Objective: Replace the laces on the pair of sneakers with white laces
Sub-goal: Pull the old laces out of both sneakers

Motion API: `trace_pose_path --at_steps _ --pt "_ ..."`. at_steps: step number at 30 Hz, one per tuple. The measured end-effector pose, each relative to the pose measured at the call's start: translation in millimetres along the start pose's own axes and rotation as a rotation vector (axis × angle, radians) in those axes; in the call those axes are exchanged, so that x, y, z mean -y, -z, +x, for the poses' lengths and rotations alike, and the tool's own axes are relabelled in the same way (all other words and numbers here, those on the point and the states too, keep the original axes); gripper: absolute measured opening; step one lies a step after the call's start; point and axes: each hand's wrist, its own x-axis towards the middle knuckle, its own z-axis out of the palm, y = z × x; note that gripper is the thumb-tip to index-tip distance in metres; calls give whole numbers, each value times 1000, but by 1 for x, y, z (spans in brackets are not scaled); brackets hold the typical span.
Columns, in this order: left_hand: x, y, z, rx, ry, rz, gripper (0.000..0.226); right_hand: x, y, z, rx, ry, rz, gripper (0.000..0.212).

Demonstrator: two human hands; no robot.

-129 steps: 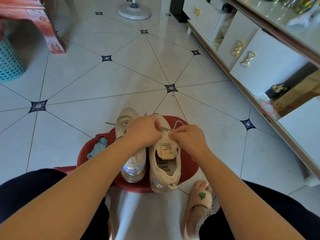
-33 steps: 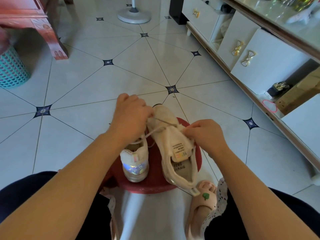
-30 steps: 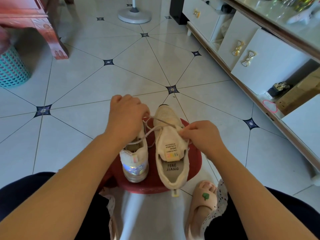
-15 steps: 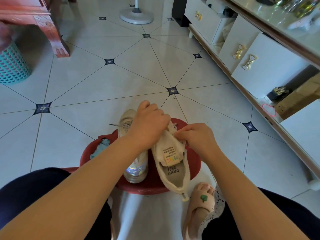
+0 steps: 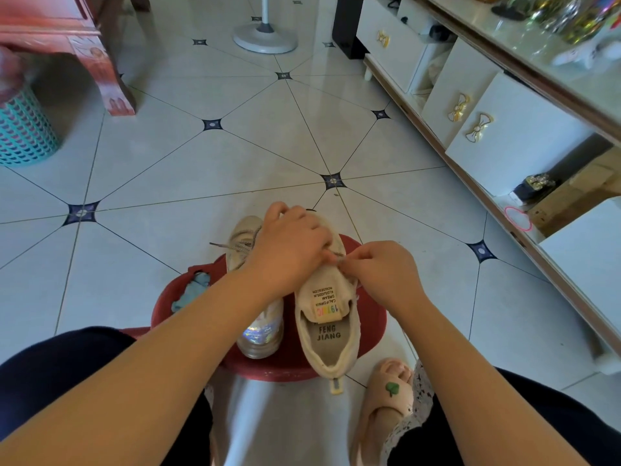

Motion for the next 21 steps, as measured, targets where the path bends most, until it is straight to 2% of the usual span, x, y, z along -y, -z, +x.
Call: trace_pose_path --at_steps 4,8,14,17,21 --pt "-6 4 1 -30 -34 3 60 0 2 -1 8 -5 -10 13" --pt "-1 2 0 -13 -48 33 30 0 2 0 3 -14 41 14" --pt "1 3 1 -44 38 91 17 -2 1 2 15 -64 99 23" --pt "15 11 1 -113 216 3 15 -9 9 4 -1 -112 86 26" --pt "40 24 -3 -235 462 -311 21 -14 11 2 -14 -98 93 27"
